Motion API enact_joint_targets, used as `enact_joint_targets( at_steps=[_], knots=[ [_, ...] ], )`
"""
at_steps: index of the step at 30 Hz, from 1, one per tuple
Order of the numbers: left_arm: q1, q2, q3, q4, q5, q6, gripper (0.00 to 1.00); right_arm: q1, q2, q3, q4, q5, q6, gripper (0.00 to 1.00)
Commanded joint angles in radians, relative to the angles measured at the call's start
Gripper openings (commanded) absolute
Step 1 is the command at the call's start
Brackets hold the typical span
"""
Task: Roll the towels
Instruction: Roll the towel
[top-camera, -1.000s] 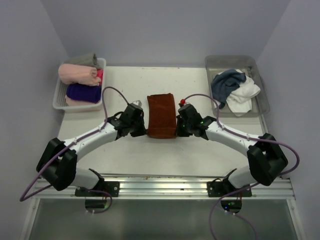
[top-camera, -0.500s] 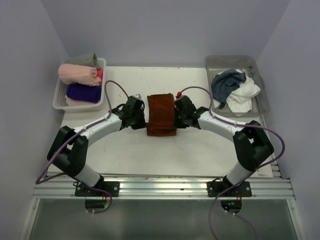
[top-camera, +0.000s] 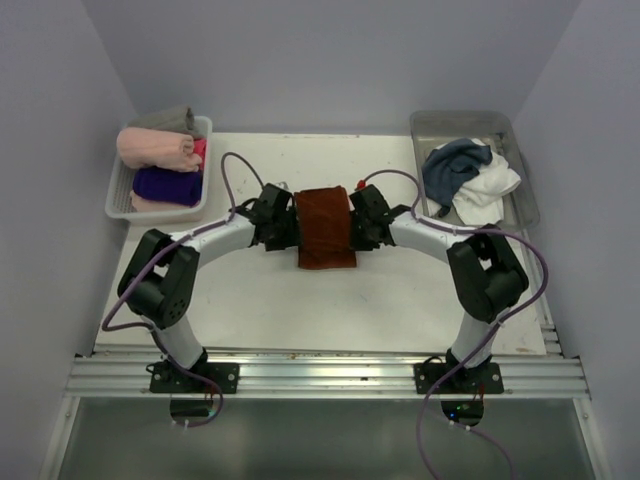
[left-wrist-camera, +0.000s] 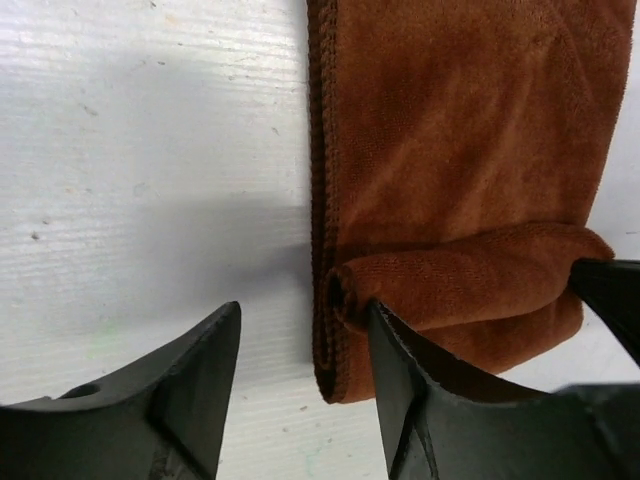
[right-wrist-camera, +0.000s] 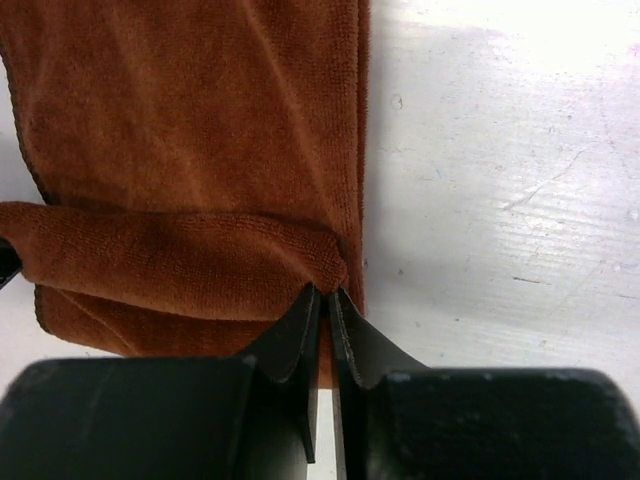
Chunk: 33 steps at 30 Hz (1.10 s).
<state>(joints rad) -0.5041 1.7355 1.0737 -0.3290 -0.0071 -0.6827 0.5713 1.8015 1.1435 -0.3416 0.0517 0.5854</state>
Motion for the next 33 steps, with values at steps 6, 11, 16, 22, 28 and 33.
enact_joint_targets(
  at_steps=[6, 11, 16, 22, 28, 33],
  knots=[
    [-0.001, -0.181, 0.017, -0.054, -0.102, 0.054, 0.56, -0.021, -0.043, 0.019, 0.010, 0.011, 0.008, 0.41],
    [-0.028, -0.218, -0.020, -0.018, 0.043, 0.035, 0.38, -0.021, -0.166, -0.024, 0.027, 0.043, -0.004, 0.55],
    [-0.028, -0.203, -0.060, 0.059, 0.139, 0.012, 0.22, -0.008, -0.247, -0.060, 0.012, 0.048, -0.012, 0.57],
    [-0.031, -0.131, -0.047, 0.140, 0.210, 0.012, 0.10, 0.051, -0.271, -0.057, -0.013, 0.034, -0.051, 0.31],
    [-0.028, -0.007, 0.018, 0.153, 0.194, 0.048, 0.08, 0.068, -0.170, -0.013, -0.005, 0.014, -0.061, 0.17],
    [-0.024, 0.061, 0.068, 0.140, 0.199, 0.071, 0.07, 0.064, -0.079, 0.071, -0.017, 0.033, -0.091, 0.16]
  ],
)
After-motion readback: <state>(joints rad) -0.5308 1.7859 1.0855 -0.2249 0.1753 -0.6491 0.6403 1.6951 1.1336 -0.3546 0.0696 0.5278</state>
